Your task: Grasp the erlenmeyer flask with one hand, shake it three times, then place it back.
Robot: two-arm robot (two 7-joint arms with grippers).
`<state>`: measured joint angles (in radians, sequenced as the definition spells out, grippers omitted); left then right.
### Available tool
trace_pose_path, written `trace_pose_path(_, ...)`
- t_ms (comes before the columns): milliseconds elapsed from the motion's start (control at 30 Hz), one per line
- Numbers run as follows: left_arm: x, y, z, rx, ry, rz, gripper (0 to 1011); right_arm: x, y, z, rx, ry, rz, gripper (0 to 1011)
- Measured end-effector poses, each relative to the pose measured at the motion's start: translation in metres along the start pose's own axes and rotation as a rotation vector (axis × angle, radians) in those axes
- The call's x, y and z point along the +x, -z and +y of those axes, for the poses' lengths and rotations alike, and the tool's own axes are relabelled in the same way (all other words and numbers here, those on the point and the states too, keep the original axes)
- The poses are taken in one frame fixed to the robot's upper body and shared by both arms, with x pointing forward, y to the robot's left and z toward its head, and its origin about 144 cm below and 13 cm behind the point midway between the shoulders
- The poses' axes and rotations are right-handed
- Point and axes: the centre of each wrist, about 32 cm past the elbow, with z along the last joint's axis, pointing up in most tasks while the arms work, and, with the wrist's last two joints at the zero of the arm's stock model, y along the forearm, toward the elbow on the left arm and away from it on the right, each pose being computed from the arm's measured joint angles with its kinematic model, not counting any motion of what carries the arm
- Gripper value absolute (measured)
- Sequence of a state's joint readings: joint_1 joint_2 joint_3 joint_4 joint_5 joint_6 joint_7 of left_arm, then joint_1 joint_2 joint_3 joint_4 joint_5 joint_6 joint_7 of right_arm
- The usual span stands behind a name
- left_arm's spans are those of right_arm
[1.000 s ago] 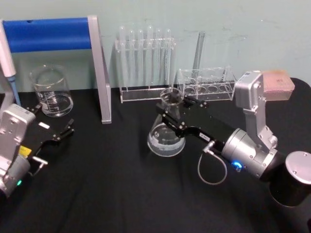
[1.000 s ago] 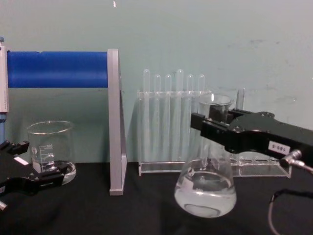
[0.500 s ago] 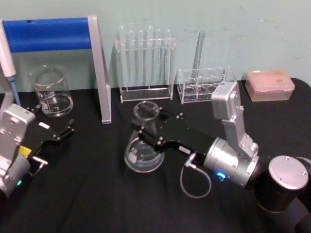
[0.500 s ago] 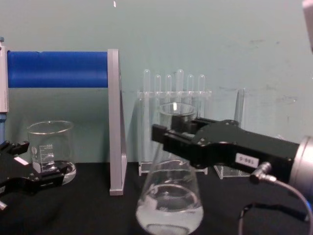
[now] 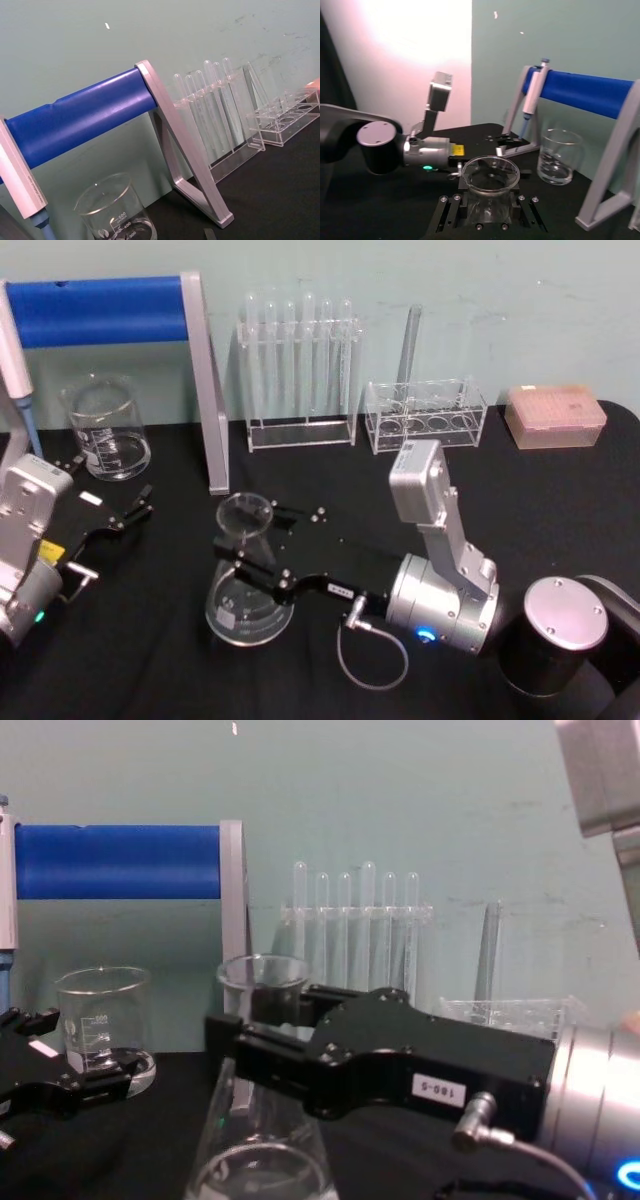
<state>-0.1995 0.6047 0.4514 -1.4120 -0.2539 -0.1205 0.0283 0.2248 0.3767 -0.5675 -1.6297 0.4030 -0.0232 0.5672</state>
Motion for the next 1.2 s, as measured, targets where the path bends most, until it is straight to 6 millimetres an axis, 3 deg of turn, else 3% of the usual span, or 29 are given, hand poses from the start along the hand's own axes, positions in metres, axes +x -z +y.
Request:
trace_pose_path(233,0.0,0.0,0.0,0.0,0.0,0.0,1001,-0.003,0.0,0.003,-0.006,-0.031,0.004,453)
trace_pose_path(567,0.0,0.0,0.0,0.0,0.0,0.0,1001,0.008,0.003,-0.001,-0.021,0.041,0.006,453)
trace_pose_path(1200,0.0,0.0,0.0,0.0,0.0,0.0,1001,0.05,0.002,-0.038,-0.021,0.353,-0.013,453)
